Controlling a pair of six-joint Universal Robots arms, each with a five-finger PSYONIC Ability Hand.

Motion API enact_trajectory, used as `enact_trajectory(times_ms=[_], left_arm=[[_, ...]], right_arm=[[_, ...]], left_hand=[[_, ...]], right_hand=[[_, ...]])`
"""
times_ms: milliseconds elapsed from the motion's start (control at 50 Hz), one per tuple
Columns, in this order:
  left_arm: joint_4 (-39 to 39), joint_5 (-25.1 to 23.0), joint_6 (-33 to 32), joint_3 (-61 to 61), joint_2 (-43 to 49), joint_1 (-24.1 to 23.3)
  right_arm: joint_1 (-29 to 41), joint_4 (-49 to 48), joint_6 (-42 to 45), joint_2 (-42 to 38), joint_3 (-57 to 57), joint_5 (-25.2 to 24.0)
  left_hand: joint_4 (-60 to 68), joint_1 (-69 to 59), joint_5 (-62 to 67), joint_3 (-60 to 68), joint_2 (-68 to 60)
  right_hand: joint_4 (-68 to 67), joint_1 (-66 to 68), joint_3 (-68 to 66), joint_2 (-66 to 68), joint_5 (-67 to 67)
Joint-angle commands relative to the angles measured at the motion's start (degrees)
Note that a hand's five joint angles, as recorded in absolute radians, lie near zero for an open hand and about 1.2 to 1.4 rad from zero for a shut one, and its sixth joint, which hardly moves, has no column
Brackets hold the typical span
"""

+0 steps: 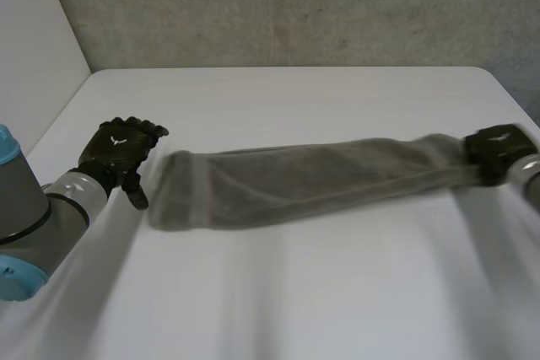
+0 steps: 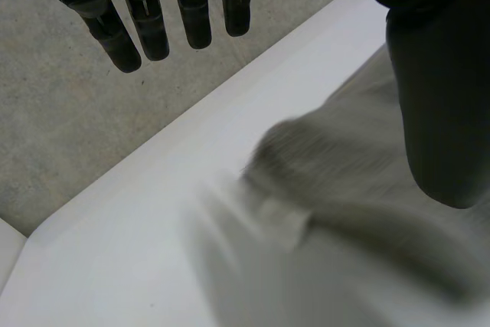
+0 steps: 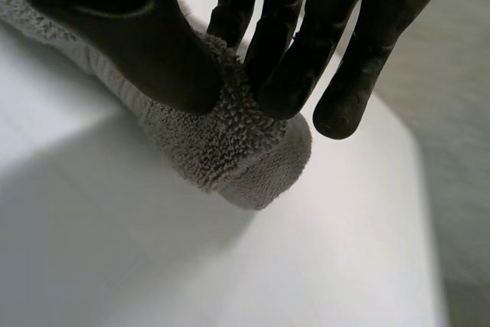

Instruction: Fold the towel.

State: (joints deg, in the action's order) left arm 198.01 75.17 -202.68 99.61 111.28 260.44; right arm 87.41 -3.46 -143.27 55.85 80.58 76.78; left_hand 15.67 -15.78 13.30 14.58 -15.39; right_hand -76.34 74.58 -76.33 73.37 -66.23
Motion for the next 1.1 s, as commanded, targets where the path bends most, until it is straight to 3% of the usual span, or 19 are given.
enact_trajectory(times_ms=[20,60,140,180,240,280,300,340,500,560,580,600,620,660,740,780,920,1060,1100], left_arm=[[0.1,0.2,0.0,0.3,-0.1,-0.1],[0.1,0.1,0.0,0.8,-0.1,-0.1],[0.1,0.0,0.0,0.8,-0.2,-0.1],[0.1,0.1,0.0,0.6,-0.3,-0.2],[0.1,0.1,0.0,0.6,-0.5,-0.2],[0.1,0.1,0.0,0.4,-1.2,-0.3],[0.1,0.1,0.0,0.4,-1.2,-0.3],[0.1,0.1,0.0,0.4,-1.4,-0.6],[0.1,0.1,0.0,0.3,-1.4,-2.6],[0.1,0.1,0.0,0.1,-1.3,-2.7],[0.2,0.1,0.0,-0.1,-1.1,-2.9],[0.2,0.1,-0.1,-0.4,-0.9,-3.3],[0.3,0.1,-0.1,-0.8,-0.6,-3.6],[0.4,0.2,-0.1,-1.4,-0.5,-4.3],[0.4,0.2,0.0,-2.6,-0.3,-5.9],[0.4,0.3,0.1,-3.8,0.0,-7.3],[0.5,0.9,0.4,-4.9,0.2,-9.6],[0.5,1.7,0.4,-5.4,1.5,-11.8],[0.5,1.8,0.4,-5.7,2.0,-12.7]], right_arm=[[-9.3,0.6,7.0,4.3,-0.7,0.4],[-10.0,0.6,13.2,4.5,-3.2,0.9],[-5.2,0.7,14.0,6.2,-5.2,1.0],[2.8,0.2,10.6,8.0,-6.4,1.1],[7.0,-0.1,8.9,8.8,-6.6,1.1],[17.6,-1.7,7.6,9.3,-6.8,1.0],[17.6,-1.7,7.6,9.3,-6.8,1.0],[27.7,-4.8,7.7,8.1,-6.1,0.7],[42.0,-6.5,7.8,-1.8,-3.4,0.4],[42.2,-6.5,7.9,-2.8,-3.2,0.6],[42.1,-6.4,7.9,-3.3,-3.3,1.0],[42.1,-6.6,7.7,-3.3,-3.2,1.4],[41.8,-6.8,7.0,-2.9,-2.9,1.9],[41.3,-6.8,6.7,-2.0,-2.7,2.4],[37.5,-6.6,5.1,2.0,-1.5,3.4],[32.4,-6.4,0.7,6.5,1.9,3.3],[24.7,-6.4,-7.6,10.9,11.2,1.5],[18.3,-7.0,-6.6,10.6,19.2,-2.7],[16.2,-6.9,-5.2,10.1,20.3,-3.1]], left_hand=[[-4.6,4.7,-12.2,-3.5,4.3],[-4.8,4.9,-12.4,-3.7,4.5],[-4.8,4.9,-12.4,-3.7,4.5],[-4.8,4.9,-12.4,-3.7,4.5],[-4.8,4.9,-12.4,-3.7,4.5],[-4.6,4.7,-12.2,-3.5,4.3],[-4.6,4.7,-12.2,-3.5,4.3],[-4.8,4.9,-12.4,-3.7,4.5],[-4.6,4.7,-12.2,-3.5,4.3],[-4.8,4.9,-12.4,-3.7,4.5],[-4.8,4.9,-12.4,-3.7,4.5],[-4.8,4.9,-12.4,-3.7,4.5],[-4.6,4.7,-12.2,-3.5,4.3],[-4.8,4.9,-12.4,-3.7,4.5],[-4.8,4.9,-12.4,-3.7,4.5],[-4.6,4.7,-12.2,-3.5,4.3],[-4.6,4.7,-12.2,-3.5,4.3],[-4.6,4.7,-12.2,-3.5,4.3],[-4.6,4.7,-12.2,-3.5,4.3]], right_hand=[[-3.7,5.4,-3.7,6.6,-3.8],[-3.7,5.4,-3.7,6.6,-3.8],[-3.7,5.4,-3.7,6.6,-3.8],[-3.7,5.4,-3.7,6.6,-3.8],[-3.7,5.4,-3.7,6.6,-3.8],[-3.7,5.4,-3.7,6.6,-3.8],[-3.7,5.4,-3.7,6.6,-3.8],[-3.7,5.4,-3.7,6.6,-3.8],[-3.7,5.4,-3.7,6.6,-3.8],[-3.7,5.4,-3.7,6.6,-3.8],[10.3,-8.5,10.3,-7.3,10.2],[40.7,-39.0,40.7,-37.7,40.6],[62.2,-60.4,62.2,-59.2,62.1],[66.3,-64.6,66.3,-63.4,66.2],[66.3,-64.6,66.3,-63.4,66.2],[66.3,-64.6,66.3,-63.4,66.2],[66.3,-64.6,66.3,-63.4,66.2],[66.3,-64.6,66.3,-63.4,66.2],[57.4,-55.6,57.4,-54.4,57.3]])
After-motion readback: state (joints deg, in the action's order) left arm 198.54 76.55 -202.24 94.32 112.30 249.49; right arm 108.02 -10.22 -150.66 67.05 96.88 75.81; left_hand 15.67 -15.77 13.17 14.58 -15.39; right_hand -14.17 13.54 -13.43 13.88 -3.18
